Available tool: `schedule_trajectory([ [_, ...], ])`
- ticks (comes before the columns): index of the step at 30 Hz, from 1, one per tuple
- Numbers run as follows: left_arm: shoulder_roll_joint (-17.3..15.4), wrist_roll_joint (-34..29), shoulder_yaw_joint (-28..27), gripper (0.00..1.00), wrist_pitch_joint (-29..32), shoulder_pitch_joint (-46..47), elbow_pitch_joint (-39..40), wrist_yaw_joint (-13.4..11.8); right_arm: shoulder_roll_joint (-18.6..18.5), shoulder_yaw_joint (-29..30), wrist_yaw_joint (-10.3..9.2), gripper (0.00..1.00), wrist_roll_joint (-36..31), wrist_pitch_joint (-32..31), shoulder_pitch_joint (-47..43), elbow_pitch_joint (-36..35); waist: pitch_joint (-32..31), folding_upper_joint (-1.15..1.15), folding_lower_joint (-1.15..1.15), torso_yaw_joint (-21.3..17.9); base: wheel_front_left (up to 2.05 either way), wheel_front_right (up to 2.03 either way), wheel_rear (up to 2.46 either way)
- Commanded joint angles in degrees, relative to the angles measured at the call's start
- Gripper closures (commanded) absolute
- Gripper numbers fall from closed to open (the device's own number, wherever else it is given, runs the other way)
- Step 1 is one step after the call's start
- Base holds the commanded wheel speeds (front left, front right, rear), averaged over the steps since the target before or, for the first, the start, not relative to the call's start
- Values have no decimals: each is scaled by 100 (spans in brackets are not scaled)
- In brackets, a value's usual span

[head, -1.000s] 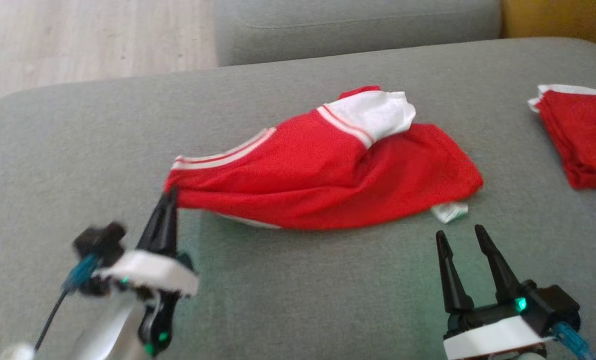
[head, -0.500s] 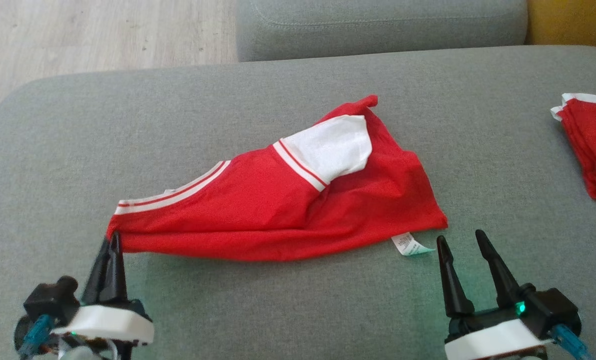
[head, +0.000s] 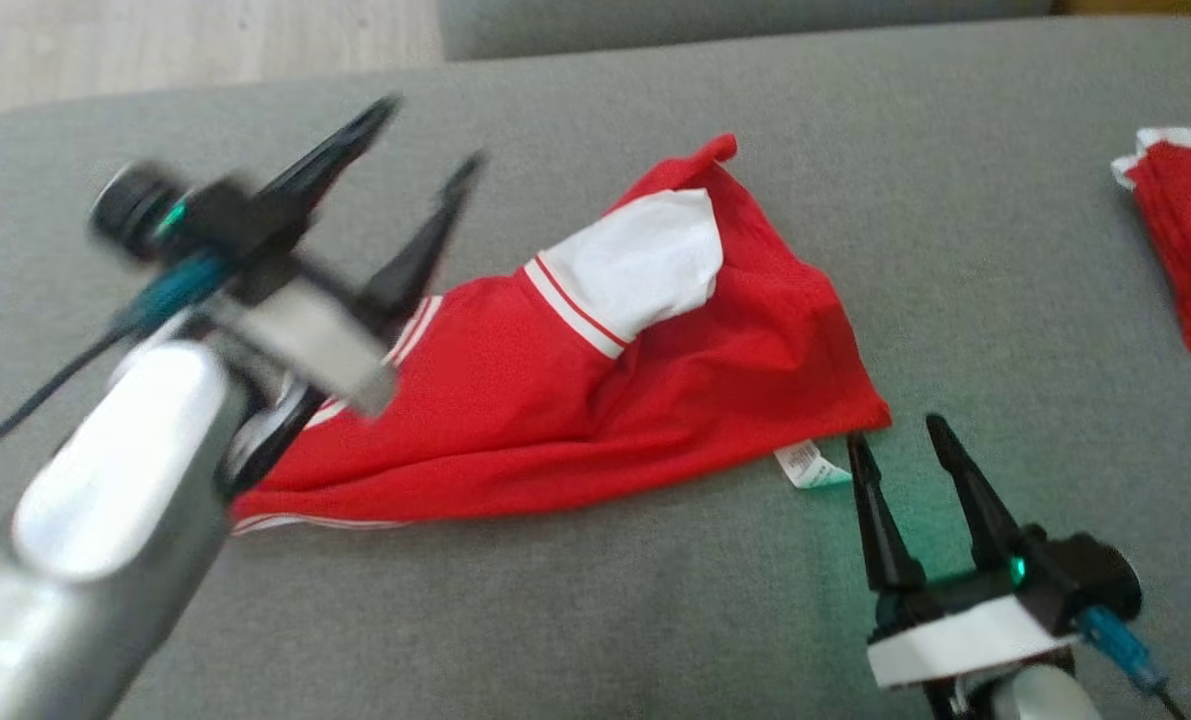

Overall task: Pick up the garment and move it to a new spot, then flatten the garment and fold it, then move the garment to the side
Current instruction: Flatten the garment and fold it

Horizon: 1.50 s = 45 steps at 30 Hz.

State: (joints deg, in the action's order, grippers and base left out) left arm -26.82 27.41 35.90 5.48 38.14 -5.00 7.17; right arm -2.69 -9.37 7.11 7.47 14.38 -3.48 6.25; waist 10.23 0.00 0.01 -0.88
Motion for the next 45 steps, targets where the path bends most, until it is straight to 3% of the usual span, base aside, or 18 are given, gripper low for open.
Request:
schedule_trajectory([
  [1,-97,22,47,0,137,529,78,18,-80,-173,37,0,-64,62,228,-190,240,0,-1,-182,0,0,0],
  [8,-132,755,2615,0,570,2572,-584,30,-74,-346,37,0,-29,62,596,-195,839,0,-1,-678,0,0,0],
  [11,-108,849,3411,0,456,3247,-998,30,-62,-397,37,0,-4,62,698,-189,1031,0,-1,-880,0,0,0],
  [13,-63,856,3649,0,401,3554,-1227,31,-53,-414,37,0,15,62,747,-183,1133,0,-1,-1000,0,0,0],
  [18,50,812,3741,0,740,3556,-1254,31,-34,-470,37,0,51,62,818,-169,1300,0,-1,-1285,0,0,0],
  [25,-159,821,3744,0,1317,3510,-869,31,-22,-531,37,0,164,62,913,-192,1472,0,-1,-1542,0,0,0],
  [33,-352,723,3745,0,1411,3555,-940,31,-20,-576,37,0,244,62,921,-214,1495,0,-1,-1649,0,0,0],
  [45,-469,1256,3745,0,1697,3754,-1306,32,-20,-585,37,0,229,62,906,-245,1464,0,-1,-1613,0,0,0],
])
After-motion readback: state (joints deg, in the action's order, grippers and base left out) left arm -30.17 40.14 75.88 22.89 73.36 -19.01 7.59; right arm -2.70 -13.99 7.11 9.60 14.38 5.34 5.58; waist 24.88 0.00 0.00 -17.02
